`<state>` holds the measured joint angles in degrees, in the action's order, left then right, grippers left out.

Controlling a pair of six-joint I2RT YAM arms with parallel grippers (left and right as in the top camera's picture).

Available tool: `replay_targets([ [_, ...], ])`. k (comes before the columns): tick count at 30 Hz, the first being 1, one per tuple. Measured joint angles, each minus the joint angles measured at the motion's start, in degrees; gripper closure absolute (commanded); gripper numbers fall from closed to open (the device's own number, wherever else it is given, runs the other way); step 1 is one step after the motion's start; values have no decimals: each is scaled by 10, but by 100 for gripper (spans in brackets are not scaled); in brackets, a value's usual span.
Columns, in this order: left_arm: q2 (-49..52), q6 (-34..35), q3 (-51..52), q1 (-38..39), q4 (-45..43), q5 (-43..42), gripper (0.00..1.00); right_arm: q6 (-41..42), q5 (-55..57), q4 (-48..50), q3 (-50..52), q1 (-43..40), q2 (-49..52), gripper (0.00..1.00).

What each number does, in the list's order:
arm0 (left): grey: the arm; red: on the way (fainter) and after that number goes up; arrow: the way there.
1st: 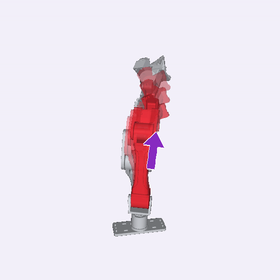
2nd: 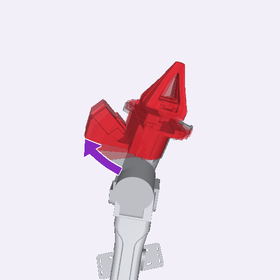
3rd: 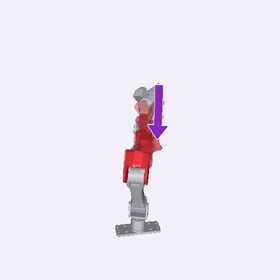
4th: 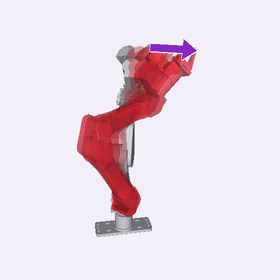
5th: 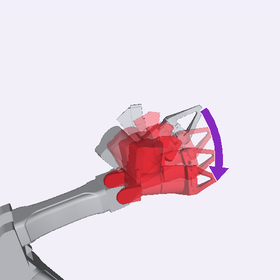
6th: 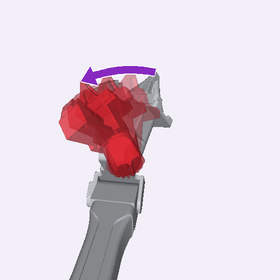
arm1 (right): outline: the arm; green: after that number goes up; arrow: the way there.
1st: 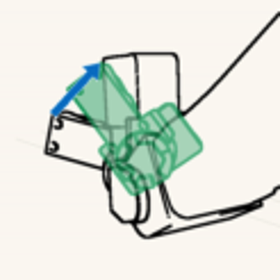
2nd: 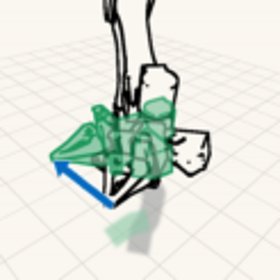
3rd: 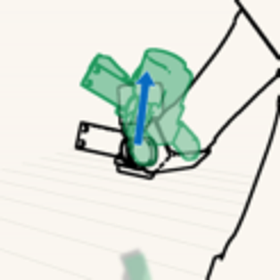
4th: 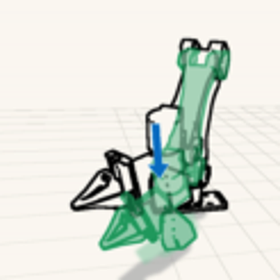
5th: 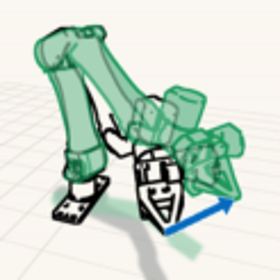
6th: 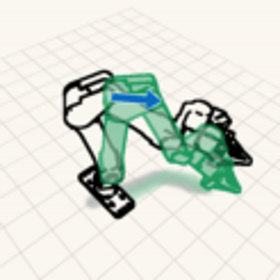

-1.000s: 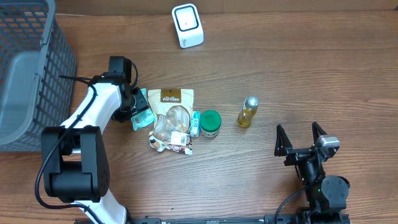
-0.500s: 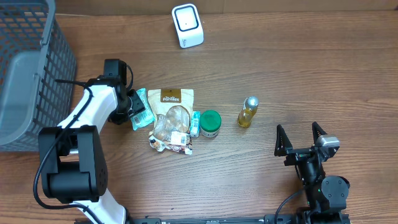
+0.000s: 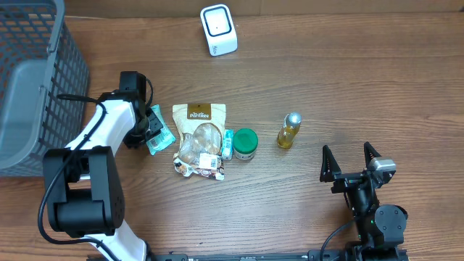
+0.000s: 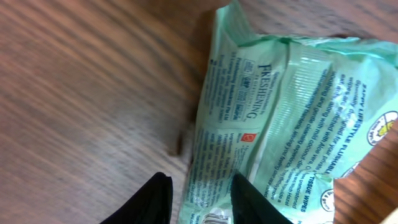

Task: Scan the item barcode

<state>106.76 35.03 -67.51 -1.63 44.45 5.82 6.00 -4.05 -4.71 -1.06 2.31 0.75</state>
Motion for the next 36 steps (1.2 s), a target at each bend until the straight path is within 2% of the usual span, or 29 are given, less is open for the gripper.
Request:
replay_targets([
  [4,-5,17,1,-12,16,2,70,0,0,0,0,0,0,0],
  [9,-32,25,3,-22,23,-8,62,0,0,0,0,0,0,0],
  [18,-63,26,4,-22,22,-13,58,0,0,0,0,0,0,0],
  [23,-63,39,33,-22,-29,-14,55,0,0,0,0,0,0,0],
  [28,-63,41,72,-22,-72,-24,57,0,0,0,0,0,0,0],
  [36,-55,41,80,-22,-90,-28,60,0,0,0,0,0,0,0],
])
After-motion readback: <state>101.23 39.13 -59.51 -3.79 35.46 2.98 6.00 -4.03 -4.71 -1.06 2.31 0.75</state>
